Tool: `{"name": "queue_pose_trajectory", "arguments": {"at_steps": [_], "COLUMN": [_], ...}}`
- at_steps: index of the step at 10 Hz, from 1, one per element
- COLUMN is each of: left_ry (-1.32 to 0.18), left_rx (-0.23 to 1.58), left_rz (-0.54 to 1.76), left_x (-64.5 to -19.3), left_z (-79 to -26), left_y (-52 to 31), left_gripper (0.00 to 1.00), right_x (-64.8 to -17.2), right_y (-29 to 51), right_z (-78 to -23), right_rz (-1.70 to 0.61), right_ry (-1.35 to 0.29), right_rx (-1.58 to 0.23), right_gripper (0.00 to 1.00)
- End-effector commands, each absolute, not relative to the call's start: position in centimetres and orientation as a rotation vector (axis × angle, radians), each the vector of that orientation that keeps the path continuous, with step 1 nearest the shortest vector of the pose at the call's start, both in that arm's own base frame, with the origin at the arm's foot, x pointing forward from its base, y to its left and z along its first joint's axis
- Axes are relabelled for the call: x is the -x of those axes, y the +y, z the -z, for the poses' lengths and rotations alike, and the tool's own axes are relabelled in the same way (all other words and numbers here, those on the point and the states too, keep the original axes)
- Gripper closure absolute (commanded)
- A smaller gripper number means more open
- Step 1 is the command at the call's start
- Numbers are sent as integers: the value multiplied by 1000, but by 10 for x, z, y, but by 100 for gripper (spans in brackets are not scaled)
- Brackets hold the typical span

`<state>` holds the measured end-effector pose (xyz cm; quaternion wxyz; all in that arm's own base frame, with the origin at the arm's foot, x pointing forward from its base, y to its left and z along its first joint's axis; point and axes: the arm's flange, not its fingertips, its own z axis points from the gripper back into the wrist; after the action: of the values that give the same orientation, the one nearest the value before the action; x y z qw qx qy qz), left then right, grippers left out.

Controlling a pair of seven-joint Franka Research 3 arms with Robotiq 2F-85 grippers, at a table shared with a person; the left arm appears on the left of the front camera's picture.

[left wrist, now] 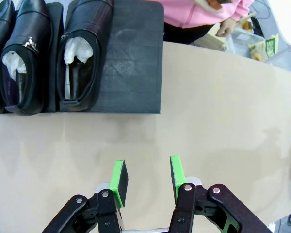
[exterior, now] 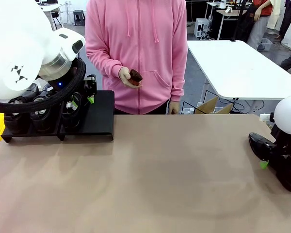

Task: Organize the shoes by placing them on the stand.
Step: Pick up one Shoe and place it in the middle of the table.

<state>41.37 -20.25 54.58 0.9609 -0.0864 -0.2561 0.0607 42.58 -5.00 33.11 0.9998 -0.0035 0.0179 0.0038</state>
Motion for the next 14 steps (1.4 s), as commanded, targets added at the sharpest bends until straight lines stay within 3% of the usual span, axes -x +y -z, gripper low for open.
{"name": "queue_pose_trajectory", "arguments": {"at_steps": [1, 4, 5, 12, 14], "left_ry": [-527, -527, -527, -527, -527], "left_rx": [184, 184, 184, 184, 184], "left_rz": [-113, -113, -113, -113, -113], "left_x": [-413, -413, -413, -413, -413], "left_z": [-548, -548, -548, -548, -548], "left_y": [-200, -200, -200, -200, -200], "left_gripper": [52, 52, 52, 52, 52], "right_x": [-431, -428, -427, -415, -392], "right_y": [-55, -56, -56, -58, -31], "right_z": [-336, -336, -335, -344, -398], "right_rz": [-34, -33, -33, -2, 121], "right_ry": [24, 27, 29, 3, -96], "right_rx": [0, 18, 22, 31, 12], "right_gripper": [29, 86, 100, 100, 100]}}
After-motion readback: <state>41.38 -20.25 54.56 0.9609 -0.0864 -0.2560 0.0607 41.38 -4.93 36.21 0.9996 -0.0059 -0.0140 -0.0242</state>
